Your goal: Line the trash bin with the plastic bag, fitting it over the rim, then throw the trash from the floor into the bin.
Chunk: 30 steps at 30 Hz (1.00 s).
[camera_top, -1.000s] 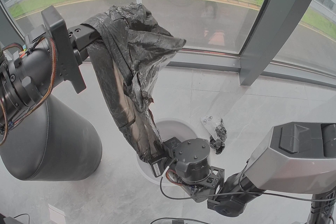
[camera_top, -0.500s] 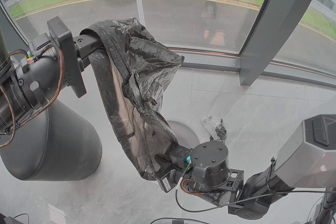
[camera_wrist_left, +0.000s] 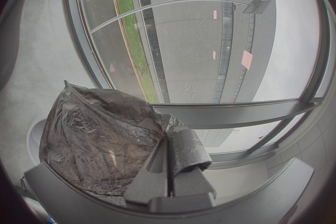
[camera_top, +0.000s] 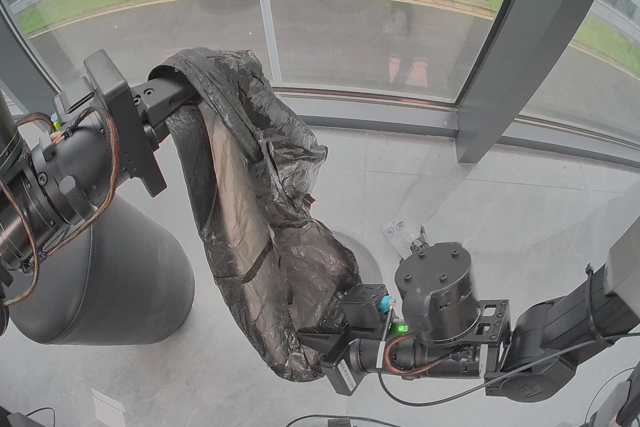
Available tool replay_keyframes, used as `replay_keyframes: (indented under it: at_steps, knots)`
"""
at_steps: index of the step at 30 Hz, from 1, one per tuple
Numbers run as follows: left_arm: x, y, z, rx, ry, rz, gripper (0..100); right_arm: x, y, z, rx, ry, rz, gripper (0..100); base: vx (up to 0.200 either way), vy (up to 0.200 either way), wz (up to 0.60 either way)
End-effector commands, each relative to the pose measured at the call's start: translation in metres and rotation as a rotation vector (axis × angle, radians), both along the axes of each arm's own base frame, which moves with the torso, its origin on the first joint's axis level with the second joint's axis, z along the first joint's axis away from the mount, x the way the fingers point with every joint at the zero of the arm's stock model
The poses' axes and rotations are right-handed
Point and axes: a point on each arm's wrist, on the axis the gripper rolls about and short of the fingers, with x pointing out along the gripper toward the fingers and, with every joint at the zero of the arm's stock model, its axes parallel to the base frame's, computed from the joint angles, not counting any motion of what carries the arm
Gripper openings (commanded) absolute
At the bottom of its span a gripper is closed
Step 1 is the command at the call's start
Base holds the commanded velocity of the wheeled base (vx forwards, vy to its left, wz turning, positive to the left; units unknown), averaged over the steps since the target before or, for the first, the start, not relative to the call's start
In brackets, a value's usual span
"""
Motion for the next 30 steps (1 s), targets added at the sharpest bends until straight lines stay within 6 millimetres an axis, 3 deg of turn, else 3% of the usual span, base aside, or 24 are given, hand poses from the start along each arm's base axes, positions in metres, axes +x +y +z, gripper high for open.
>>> replay_keyframes:
  at_steps: [1, 18, 30]
  knots:
    - [0.005, 0.004, -0.012, 0.001, 0.045, 0.000, 0, -0.001, -0.017, 0.025, 0.048, 0.014, 0.021, 0, 0.000, 0.000, 0.00]
    - [0.015, 0.000, -0.044, 0.053, 0.154, -0.010, 0, -0.014, -0.054, 0.038, 0.071, 0.313, 0.213, 0, 0.000, 0.000, 0.00]
    - [0.024, -0.007, -0.066, 0.086, 0.251, -0.105, 0, -0.020, -0.070, 0.025, 0.064, 0.412, 0.274, 0, 0.000, 0.000, 0.00]
